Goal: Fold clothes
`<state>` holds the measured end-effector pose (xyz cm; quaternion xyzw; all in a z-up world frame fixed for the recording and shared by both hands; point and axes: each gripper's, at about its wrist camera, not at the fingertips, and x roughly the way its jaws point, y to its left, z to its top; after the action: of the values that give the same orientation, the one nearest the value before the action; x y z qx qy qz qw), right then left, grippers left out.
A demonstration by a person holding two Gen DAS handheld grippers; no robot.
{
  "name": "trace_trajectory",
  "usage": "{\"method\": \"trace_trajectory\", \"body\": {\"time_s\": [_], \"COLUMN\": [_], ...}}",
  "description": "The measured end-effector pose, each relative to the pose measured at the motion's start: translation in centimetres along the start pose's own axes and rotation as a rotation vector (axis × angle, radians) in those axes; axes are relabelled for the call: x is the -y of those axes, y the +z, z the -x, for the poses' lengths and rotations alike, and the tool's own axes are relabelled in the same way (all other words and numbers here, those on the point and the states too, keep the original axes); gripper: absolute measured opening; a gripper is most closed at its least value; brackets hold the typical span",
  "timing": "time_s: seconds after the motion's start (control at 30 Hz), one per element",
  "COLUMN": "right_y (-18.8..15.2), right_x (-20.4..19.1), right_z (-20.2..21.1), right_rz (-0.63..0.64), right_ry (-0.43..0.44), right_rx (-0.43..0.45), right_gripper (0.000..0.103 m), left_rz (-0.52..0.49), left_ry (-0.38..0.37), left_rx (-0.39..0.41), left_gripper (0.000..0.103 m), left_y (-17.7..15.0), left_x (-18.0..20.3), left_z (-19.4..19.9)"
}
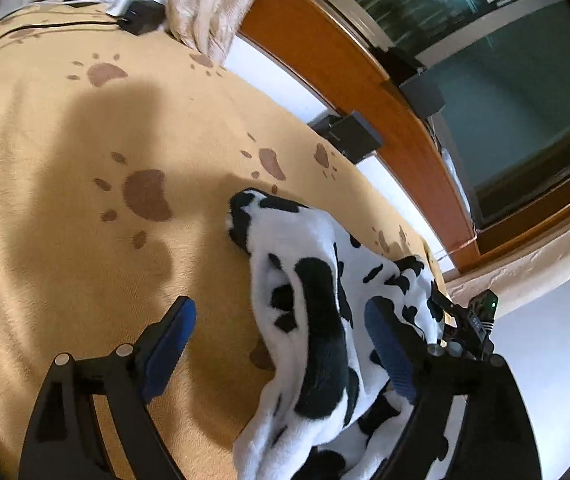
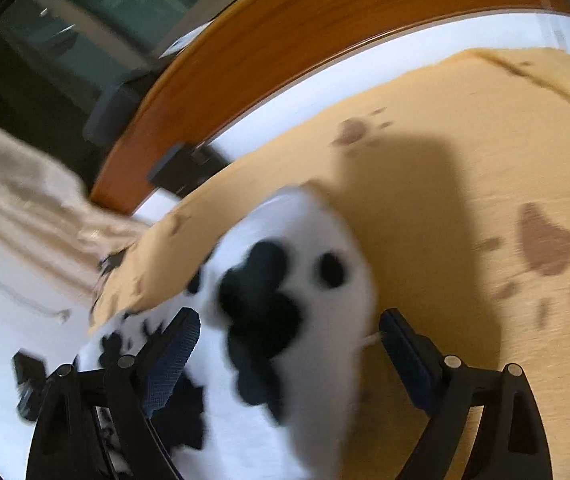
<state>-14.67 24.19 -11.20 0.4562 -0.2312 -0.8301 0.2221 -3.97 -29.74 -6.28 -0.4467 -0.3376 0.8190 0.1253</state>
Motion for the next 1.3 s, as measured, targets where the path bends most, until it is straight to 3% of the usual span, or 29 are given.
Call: {"method": "trace_trajectory", "body": {"time_s": [0.2,0.27,0.33,0.37,0.4,0.43,0.5,0.53,0.57,0.63,0.9,1.13,1.3], "right_y": [-0.3,-0.3,-0.2,-0.2,0.0,0.0,-0.2,-0.4,-0.6,-0.7,-0.6,-3.3,-6.6], "right_x": [-1.6,-2.0,-1.9,-1.5,-0.9,-0.3,-0.1,-0.3,-0.6,-2.0,-9.1,-15.6,-20.9], "right_z": [-0.9,-1.1,-1.1,-1.1,-1.1,-1.1,-0.7,-0.4,0.1,1.9,12.3,22.5,31.0], "right_rz": [0.081,0.116,0.138,0.129,0.109,0.091,0.097,0.107,0.121,0.163,0.316,0.452,0.555], "right_ry": [-0.016,-0.041,-0.093,-0.114,-0.098,-0.079,-0.065,-0.068,-0.071,-0.072,-0.081,-0.14,-0.226], "right_rx": [-0.031,-0.053,-0.058,-0.056,-0.06,-0.061,-0.036,-0.02,0.001,0.065,0.355,0.666,0.974], "right_gripper": [0.093,0.089,0.061,0.035,0.023,0.021,0.015,0.014,0.014,0.013,0.013,0.013,0.013], "left_rz": [-0.064,-0.108,-0.14,-0.157,-0.178,-0.199,-0.211,-0.195,-0.174,-0.163,-0.26,-0.369,-0.45], "left_ry": [-0.001,0.047,0.097,0.125,0.126,0.125,0.134,0.152,0.148,0.119,-0.044,-0.174,-0.279], "left_rx": [-0.118,-0.177,-0.211,-0.22,-0.214,-0.207,-0.207,-0.201,-0.185,-0.14,0.146,0.392,0.56], "left_gripper": [0.1,0.103,0.103,0.103,0.102,0.098,0.061,0.034,0.025,0.022,0.019,0.019,0.019], "left_y": [0.3,0.0,-0.4,-0.5,-0.7,-0.8,-0.9,-0.9,-0.9,-0.7,-0.1,-1.9,-4.4], "left_x": [2.6,3.8,4.5,4.8,5.2,5.6,6.1,6.2,6.2,6.6,13.1,19.9,24.5], "left_z": [-3.9,-5.7,-7.0,-7.6,-7.8,-7.9,-8.1,-8.0,-7.7,-6.5,3.7,13.9,21.7]}}
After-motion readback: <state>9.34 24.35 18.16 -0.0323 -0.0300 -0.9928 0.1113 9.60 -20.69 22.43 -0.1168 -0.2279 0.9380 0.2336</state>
